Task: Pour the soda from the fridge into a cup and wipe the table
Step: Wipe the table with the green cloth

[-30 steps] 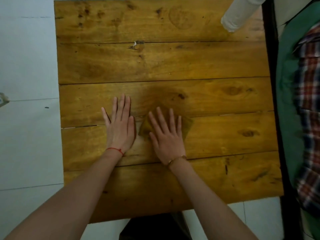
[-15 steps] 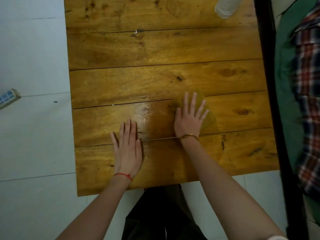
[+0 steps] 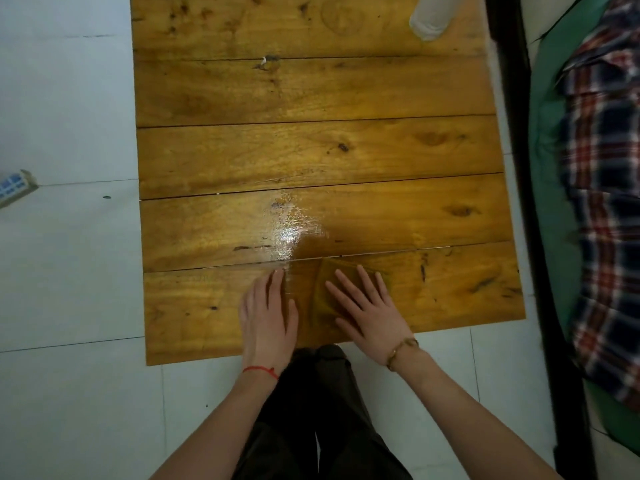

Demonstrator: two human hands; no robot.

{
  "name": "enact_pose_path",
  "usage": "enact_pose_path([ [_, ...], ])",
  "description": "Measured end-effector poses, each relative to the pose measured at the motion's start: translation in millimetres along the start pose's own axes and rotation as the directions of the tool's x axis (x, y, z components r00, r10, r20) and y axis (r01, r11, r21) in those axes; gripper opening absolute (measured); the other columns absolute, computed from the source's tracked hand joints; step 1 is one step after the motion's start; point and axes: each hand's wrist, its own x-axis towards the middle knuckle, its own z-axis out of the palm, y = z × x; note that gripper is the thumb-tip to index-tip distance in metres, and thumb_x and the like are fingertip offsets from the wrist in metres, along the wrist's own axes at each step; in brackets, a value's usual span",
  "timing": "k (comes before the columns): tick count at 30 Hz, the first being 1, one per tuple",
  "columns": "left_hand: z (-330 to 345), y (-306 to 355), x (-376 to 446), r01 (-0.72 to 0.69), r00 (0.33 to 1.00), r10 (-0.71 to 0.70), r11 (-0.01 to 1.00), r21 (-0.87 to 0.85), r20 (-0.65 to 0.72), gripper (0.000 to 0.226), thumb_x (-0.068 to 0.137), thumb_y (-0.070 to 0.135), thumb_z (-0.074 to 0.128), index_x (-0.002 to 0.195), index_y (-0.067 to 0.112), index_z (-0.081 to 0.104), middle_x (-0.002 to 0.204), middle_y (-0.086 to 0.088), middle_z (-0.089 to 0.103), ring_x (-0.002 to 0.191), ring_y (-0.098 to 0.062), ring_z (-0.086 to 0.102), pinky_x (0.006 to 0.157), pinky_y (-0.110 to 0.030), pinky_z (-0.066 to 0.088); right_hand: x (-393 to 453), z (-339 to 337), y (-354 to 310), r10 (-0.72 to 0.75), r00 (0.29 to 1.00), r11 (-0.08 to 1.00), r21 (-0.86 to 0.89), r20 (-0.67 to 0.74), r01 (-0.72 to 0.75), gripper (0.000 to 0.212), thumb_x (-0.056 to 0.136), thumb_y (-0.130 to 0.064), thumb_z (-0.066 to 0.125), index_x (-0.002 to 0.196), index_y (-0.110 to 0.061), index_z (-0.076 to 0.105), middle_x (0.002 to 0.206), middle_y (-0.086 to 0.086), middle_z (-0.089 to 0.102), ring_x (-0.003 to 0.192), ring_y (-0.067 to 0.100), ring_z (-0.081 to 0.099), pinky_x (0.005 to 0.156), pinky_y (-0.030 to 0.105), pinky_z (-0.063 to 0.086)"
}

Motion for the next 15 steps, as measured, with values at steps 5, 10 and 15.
enact_pose_path([
  [5, 10.7, 33.7, -8.7, 0.211, 0.977, -0.205, 0.966, -0.151, 0.06, 0.04, 0.094, 0.041, 0.054, 0.127, 0.019, 0.053, 0.121, 0.001, 0.054, 0.114, -0.017, 0.047, 0.098, -0.034, 0.042, -17.6, -25.3, 6.7, 0.523, 0.807, 0.815, 0.438, -0.273, -0.38, 0.037, 0.095, -0.036, 0.053, 0.127, -0.018, 0.054, 0.125, 0.0, 0.055, 0.12, 0.019, 0.049, 0.1, 0.035, 0.047],
  [10, 17.1, 51.6, -3.3, 0.287, 0.955, -0.272, 0.946, -0.148, 0.117, 0.036, 0.086, 0.051, 0.061, 0.106, 0.022, 0.056, 0.102, 0.007, 0.055, 0.101, -0.015, 0.052, 0.092, -0.036, 0.047, -21.3, -31.8, -6.1, 0.845, 0.507, 0.261, 0.698, 0.169, -0.667, 0.027, 0.088, -0.035, 0.067, 0.102, -0.015, 0.054, 0.089, -0.002, 0.057, 0.085, 0.02, 0.06, 0.07, 0.033, 0.052],
  [15, 16.0, 68.6, 5.2, 0.394, 0.916, -0.38, 0.914, -0.102, 0.129, 0.038, 0.082, 0.046, 0.07, 0.102, 0.018, 0.055, 0.102, 0.003, 0.057, 0.102, -0.018, 0.053, 0.089, -0.033, 0.043, -12.2, -25.7, -18.8, 0.833, 0.407, 0.046, 0.687, 0.375, -0.725, 0.034, 0.083, -0.035, 0.073, 0.101, -0.011, 0.057, 0.087, 0.003, 0.058, 0.077, 0.02, 0.055, 0.069, 0.032, 0.046],
])
